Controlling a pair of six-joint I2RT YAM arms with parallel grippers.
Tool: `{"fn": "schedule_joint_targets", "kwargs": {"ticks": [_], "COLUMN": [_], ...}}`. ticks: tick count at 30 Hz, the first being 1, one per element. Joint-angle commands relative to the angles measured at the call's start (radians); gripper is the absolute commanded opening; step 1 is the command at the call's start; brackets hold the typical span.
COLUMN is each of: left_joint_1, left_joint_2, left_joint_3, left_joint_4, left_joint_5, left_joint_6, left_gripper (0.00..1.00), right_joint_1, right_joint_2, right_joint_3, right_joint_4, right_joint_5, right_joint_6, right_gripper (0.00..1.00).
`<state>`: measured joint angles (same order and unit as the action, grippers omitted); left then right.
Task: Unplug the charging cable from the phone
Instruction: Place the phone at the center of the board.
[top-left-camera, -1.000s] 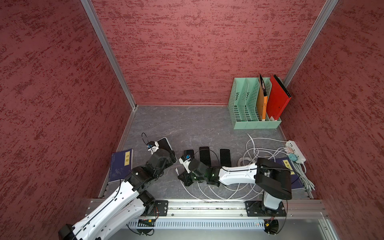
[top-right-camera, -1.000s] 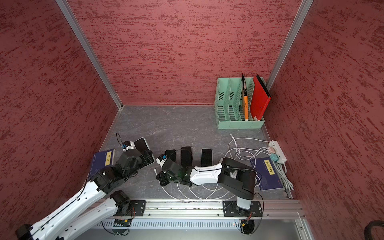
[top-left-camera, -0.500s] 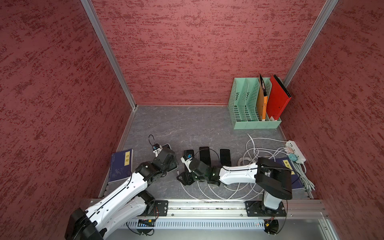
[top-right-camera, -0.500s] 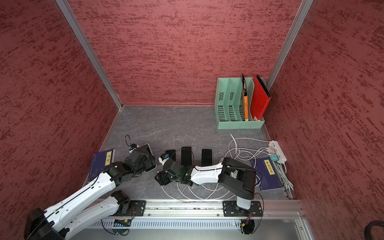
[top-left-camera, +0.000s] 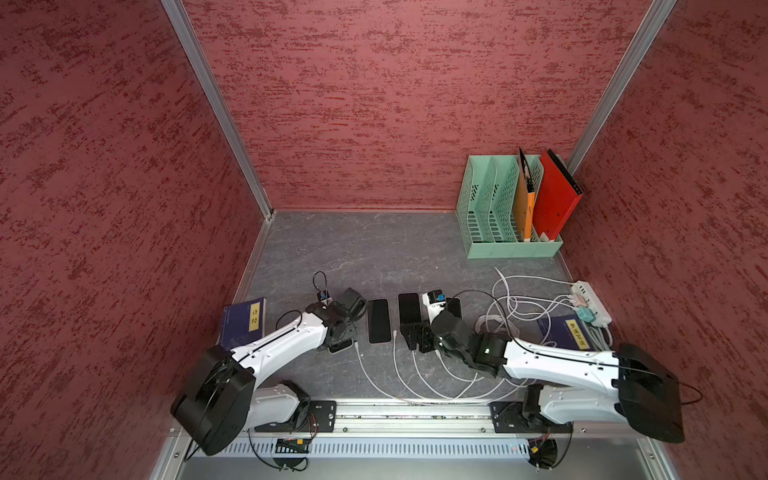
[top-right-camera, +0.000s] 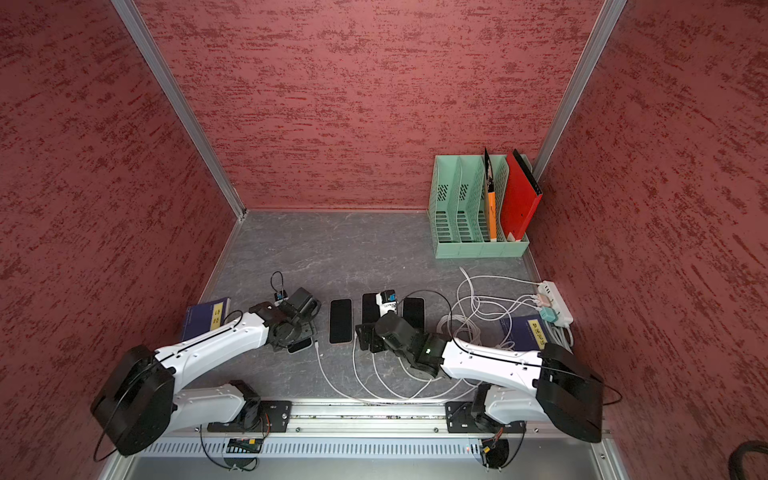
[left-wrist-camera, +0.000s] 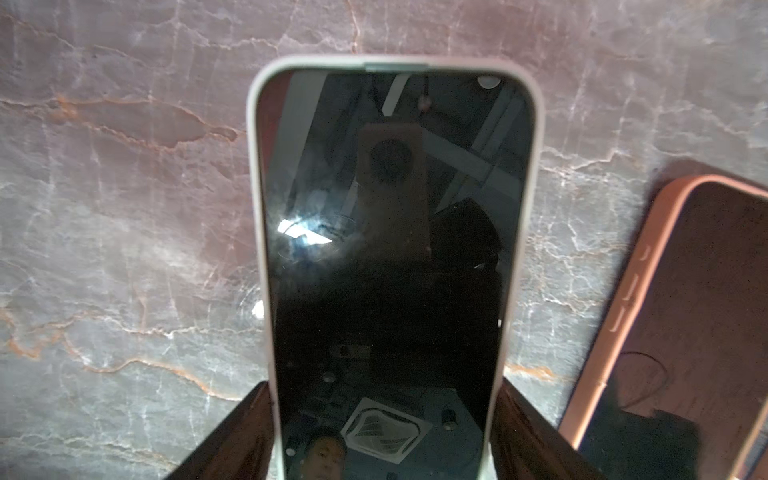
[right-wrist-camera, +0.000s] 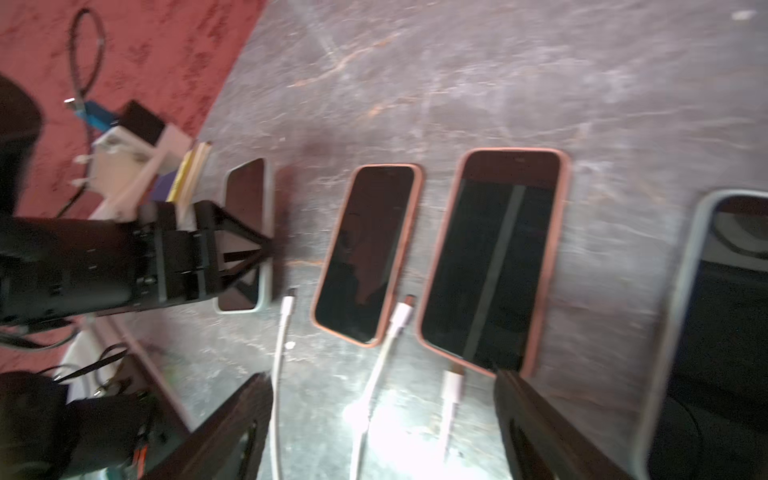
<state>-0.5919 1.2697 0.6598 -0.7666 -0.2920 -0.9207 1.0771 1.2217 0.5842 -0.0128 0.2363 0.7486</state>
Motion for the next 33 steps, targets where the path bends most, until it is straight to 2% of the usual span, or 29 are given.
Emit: {"fn": "schedule_joint_targets", "kwargs": {"ticks": [1, 9, 10, 11, 17, 25, 28, 33], "left_joint_1": [0.001, 0.014, 0.014, 0.014, 0.024, 0.018, 0.005, 0.009], "left_joint_2": [0.032, 0.169, 0.182, 0.191, 0.183, 0.162, 0.095, -0.076], "left_joint_3": [0.041, 0.095, 0.098, 0.102, 0.104, 0.151, 0.208, 0.333], "left_joint_4": [-0.025, -0.025, -0.021, -0.021, -0.031, -0.095, -0.140, -0.196], "left_joint_5": [-0.046, -0.038, -0.032, -0.031, -0.027, -0.045, -0.074, -0.147], "left_joint_6": [0.022, 0.072, 0.078, 0.080, 0.081, 0.073, 0.086, 0.136], "left_gripper": [0.00, 0.00, 0.05, 0.14, 0.98, 1.00, 1.00, 1.00], "right_joint_1": [-0.032, -0.063, -0.066, -0.067, -0.083, -0.105, -0.123, -0.298], "right_joint_2": [-0.047, -0.167, -0.186, -0.203, -0.318, -0.393, -0.426, -0.462], "right_joint_3": [-0.043, -0.106, -0.113, -0.119, -0.154, -0.143, -0.115, -0.026], "right_joint_4": [-0.051, -0.071, -0.079, -0.087, -0.136, -0.185, -0.247, -0.397], "right_joint_5": [0.059, 0.065, 0.068, 0.071, 0.087, 0.092, 0.116, 0.053], "right_joint_6": [0.058, 0.080, 0.080, 0.081, 0.077, 0.066, 0.076, 0.051], "right_gripper": [0.88, 0.90, 0.90, 0.91, 0.94, 0.96, 0.97, 0.98]}}
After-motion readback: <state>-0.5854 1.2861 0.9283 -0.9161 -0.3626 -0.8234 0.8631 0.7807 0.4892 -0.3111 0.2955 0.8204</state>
